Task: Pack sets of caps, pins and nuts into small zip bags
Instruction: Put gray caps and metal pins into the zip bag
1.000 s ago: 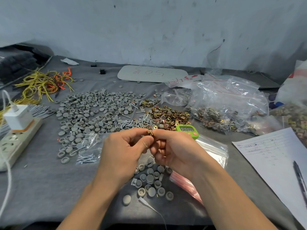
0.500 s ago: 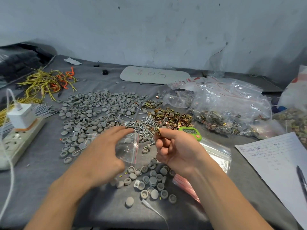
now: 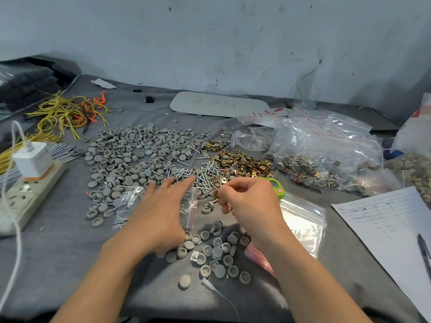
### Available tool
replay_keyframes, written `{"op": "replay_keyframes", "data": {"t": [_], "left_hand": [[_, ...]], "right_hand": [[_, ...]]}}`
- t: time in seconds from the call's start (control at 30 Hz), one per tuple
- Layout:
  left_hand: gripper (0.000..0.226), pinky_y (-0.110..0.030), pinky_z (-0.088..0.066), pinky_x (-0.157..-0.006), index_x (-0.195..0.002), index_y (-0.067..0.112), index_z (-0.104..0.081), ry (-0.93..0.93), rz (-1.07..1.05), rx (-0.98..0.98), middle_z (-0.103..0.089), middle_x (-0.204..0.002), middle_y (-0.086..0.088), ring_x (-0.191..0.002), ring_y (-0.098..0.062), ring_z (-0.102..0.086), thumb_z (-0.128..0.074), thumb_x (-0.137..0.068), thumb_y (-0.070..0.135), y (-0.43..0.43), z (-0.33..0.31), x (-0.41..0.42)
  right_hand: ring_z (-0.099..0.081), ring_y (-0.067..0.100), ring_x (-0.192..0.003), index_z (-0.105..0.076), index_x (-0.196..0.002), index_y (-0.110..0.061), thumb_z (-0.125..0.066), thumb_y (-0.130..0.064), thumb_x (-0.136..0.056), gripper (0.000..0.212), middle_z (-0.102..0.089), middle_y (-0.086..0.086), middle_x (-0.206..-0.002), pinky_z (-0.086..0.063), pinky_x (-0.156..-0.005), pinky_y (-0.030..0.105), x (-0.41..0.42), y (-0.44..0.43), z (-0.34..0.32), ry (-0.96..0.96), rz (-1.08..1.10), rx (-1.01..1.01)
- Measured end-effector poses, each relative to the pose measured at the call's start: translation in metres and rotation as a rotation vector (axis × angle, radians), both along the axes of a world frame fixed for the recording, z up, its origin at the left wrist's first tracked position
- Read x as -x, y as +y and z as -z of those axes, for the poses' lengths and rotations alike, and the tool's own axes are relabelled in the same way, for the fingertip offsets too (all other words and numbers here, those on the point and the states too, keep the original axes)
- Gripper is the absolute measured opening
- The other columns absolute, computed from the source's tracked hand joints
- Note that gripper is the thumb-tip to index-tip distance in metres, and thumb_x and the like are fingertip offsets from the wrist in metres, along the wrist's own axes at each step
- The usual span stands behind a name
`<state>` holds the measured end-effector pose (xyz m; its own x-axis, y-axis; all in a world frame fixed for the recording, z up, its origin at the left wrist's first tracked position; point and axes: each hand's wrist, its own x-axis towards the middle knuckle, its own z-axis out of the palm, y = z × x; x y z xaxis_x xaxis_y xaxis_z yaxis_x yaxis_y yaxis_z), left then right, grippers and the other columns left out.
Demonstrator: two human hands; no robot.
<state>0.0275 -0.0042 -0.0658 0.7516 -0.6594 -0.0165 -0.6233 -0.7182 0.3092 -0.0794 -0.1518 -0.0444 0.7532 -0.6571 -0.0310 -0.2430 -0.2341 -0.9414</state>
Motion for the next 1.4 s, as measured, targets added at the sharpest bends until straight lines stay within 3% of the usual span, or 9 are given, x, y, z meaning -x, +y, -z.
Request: {"op": "replay_keyframes", "data": {"t": [0.13, 0.2, 0.3, 0.43, 0.67, 0.83, 0.97, 1.13, 1.4], "left_hand": [[0.115, -0.045, -0.014, -0.128, -0.158, 0.049, -0.010, -0.060, -0.002, 0.132, -0.042, -0.149, 0.016, -0.143, -0.013, -0.036, -0.085, -0.074, 0.025, -0.007, 0.003, -0.004], [0.106, -0.042, -0.042, -0.113, -0.154, 0.050, -0.026, 0.014, -0.026, 0.256, -0.043, -0.131, 0.023, -0.129, -0.010, -0.044, -0.088, -0.072, 0.027, -0.006, 0.002, -0.001], [0.097, -0.032, -0.054, -0.092, -0.143, 0.054, -0.040, 0.068, -0.013, 0.377, -0.051, -0.132, 0.021, -0.116, -0.008, -0.055, -0.085, -0.068, 0.013, -0.003, -0.001, 0.003], [0.083, -0.019, -0.044, -0.067, -0.124, 0.057, -0.050, 0.135, 0.043, 0.499, -0.066, -0.111, 0.020, -0.094, -0.004, -0.063, -0.075, -0.062, 0.008, 0.001, -0.005, 0.007], [0.071, -0.039, -0.058, -0.079, -0.121, 0.047, -0.056, 0.232, 0.081, 0.698, -0.071, -0.105, 0.020, -0.091, -0.007, -0.070, -0.070, -0.062, 0.011, 0.007, -0.016, 0.007], [0.083, -0.015, -0.051, -0.073, -0.129, 0.059, -0.046, 0.160, 0.031, 0.671, -0.064, -0.116, 0.028, -0.091, 0.000, -0.067, -0.080, -0.068, 0.013, -0.002, -0.011, 0.020], [0.082, -0.027, -0.036, -0.112, -0.152, 0.033, -0.036, -0.184, -0.002, 0.482, -0.051, -0.136, 0.014, -0.125, -0.006, -0.047, -0.066, -0.081, 0.004, -0.022, 0.010, 0.047], [0.085, -0.038, -0.033, -0.116, -0.158, 0.015, -0.033, -0.279, 0.069, 0.319, -0.053, -0.144, 0.000, -0.135, -0.021, -0.046, -0.010, -0.076, 0.017, -0.034, 0.018, 0.057], [0.065, -0.034, -0.014, -0.123, -0.158, 0.020, -0.024, -0.186, 0.166, 0.247, -0.040, -0.153, 0.004, -0.142, -0.017, -0.032, -0.038, -0.096, 0.007, -0.036, 0.020, 0.054]], "right_hand": [[-0.072, 0.009, -0.059, -0.078, -0.075, -0.024, -0.072, -0.015, -0.089, 0.018, -0.075, -0.006, -0.065, -0.061, -0.061, 0.028, -0.002, 0.002, 0.003, 0.029, -0.012, 0.138], [-0.075, 0.014, -0.066, -0.080, -0.079, -0.024, -0.072, -0.013, -0.088, 0.016, -0.076, -0.005, -0.069, -0.065, -0.071, 0.037, -0.004, 0.003, 0.003, 0.012, -0.031, 0.118], [-0.074, 0.011, -0.066, -0.082, -0.082, -0.026, -0.073, -0.007, -0.086, 0.022, -0.077, -0.007, -0.072, -0.064, -0.071, 0.036, -0.008, 0.007, -0.001, -0.054, -0.124, 0.084], [-0.071, 0.003, -0.064, -0.082, -0.081, -0.027, -0.073, -0.001, -0.083, 0.028, -0.078, -0.009, -0.075, -0.057, -0.062, 0.024, -0.016, 0.015, -0.003, -0.140, -0.261, 0.108], [-0.076, 0.003, -0.090, -0.083, -0.103, -0.018, -0.067, 0.003, -0.088, 0.031, -0.081, -0.009, -0.095, -0.060, -0.084, 0.022, -0.029, 0.016, -0.003, -0.204, -0.376, 0.088], [-0.077, 0.006, -0.083, -0.082, -0.102, -0.026, -0.074, 0.003, -0.079, 0.037, -0.081, -0.007, -0.089, -0.061, -0.073, 0.024, -0.020, -0.001, -0.006, -0.148, -0.372, 0.031], [-0.064, -0.006, -0.054, -0.075, -0.079, -0.042, -0.092, -0.018, -0.075, 0.030, -0.073, -0.022, -0.069, -0.045, -0.054, 0.012, -0.012, -0.012, -0.004, 0.145, -0.268, 0.347], [-0.059, -0.003, -0.062, -0.076, -0.081, -0.037, -0.083, -0.019, -0.076, 0.021, -0.066, -0.018, -0.066, -0.040, -0.051, 0.010, -0.001, -0.016, 0.002, 0.288, -0.158, 0.656], [-0.068, 0.015, -0.073, -0.070, -0.074, -0.036, -0.069, -0.014, -0.079, 0.022, -0.071, -0.012, -0.073, -0.057, -0.067, 0.030, 0.004, -0.016, 0.001, 0.494, -0.189, 0.725]]}}
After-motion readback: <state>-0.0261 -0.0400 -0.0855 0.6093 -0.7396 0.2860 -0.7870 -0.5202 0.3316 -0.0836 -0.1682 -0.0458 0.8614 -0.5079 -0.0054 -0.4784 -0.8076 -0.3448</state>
